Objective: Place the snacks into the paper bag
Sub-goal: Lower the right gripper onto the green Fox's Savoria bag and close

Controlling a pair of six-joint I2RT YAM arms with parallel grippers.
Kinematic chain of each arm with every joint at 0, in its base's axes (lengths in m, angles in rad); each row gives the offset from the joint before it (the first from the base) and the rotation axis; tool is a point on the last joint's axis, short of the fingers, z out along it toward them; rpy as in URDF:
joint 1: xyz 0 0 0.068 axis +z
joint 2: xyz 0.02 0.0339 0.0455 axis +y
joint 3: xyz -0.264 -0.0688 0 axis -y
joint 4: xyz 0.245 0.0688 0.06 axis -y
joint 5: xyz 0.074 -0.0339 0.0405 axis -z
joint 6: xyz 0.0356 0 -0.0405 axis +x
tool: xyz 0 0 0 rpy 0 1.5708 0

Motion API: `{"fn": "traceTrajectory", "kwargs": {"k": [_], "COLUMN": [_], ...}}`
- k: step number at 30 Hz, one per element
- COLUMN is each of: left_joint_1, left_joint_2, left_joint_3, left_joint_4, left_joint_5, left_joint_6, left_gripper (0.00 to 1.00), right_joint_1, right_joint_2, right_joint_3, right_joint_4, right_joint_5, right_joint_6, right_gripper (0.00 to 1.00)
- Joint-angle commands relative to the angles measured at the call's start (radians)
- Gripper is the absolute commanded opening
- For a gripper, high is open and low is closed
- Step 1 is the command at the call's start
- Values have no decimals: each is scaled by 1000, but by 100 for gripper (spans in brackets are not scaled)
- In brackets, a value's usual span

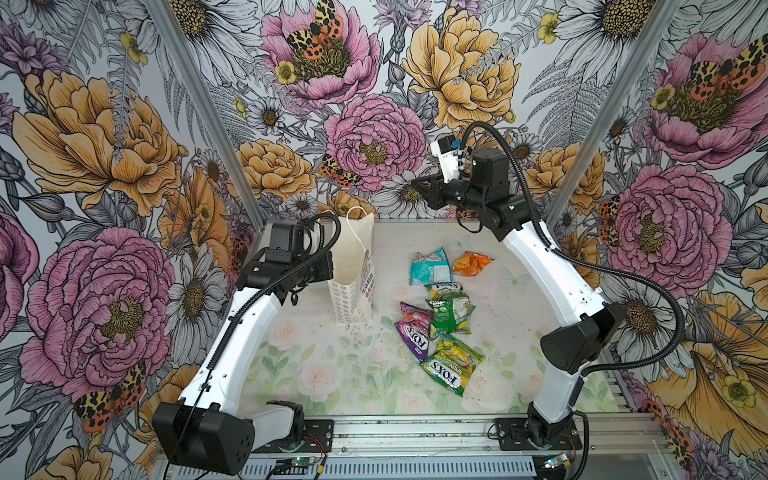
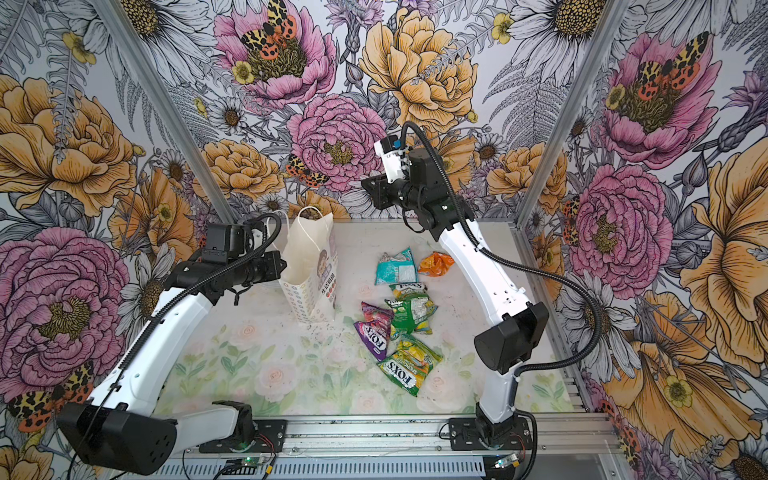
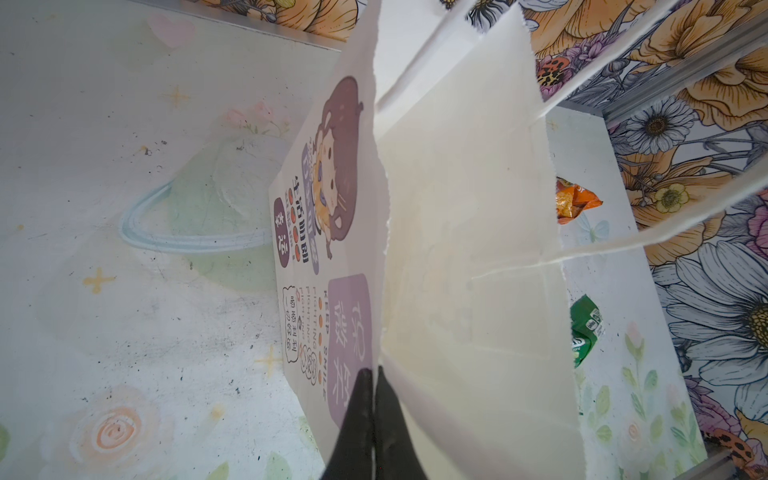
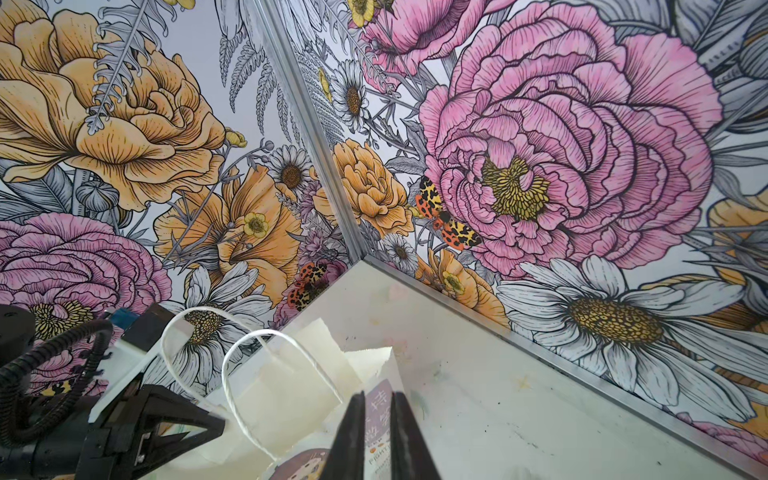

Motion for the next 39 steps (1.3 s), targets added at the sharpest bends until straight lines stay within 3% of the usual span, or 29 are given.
{"fn": "traceTrajectory", "kwargs": {"k": [1, 3, 5, 13, 17, 23, 27, 33, 39], "left_joint_1": [6, 7, 8, 12, 15, 21, 23, 28, 30], "left_joint_2": [-12, -13, -12, -6, -6, -4, -6, -12, -7], "left_joint_3": [16, 16, 16, 13, 12, 12, 7, 2, 2], "left_joint_4": [21, 22, 22, 22, 22, 22, 22, 22, 22], "left_joint_5": [20, 19, 21, 28, 34, 41, 43, 42, 45], "left_joint_6": [2, 2, 2, 7, 10, 17, 18, 15, 10], "left_gripper": [0, 0, 0, 0, 0, 0, 0, 0, 0], "right_joint_1": [-11, -21, -31, -72, -86, -90, -85, -85, -80], "right_joint_2": [-22, -21, -23, -11, 3, 50, 71, 24, -90], "right_joint_3": [-9, -12, -23, -17, -6, 27, 14, -93, -241], "right_joint_4": [-34, -54, -74, -227, -336, -539, -633, -659, -625], "right_joint_5": [25, 36, 41, 22, 10, 48, 135, 204, 274], "right_joint_6": [7, 11, 11, -60, -189, -492, -620, -609, -434], "right_gripper": [0, 23, 36, 63, 70, 75, 77, 77, 80]}}
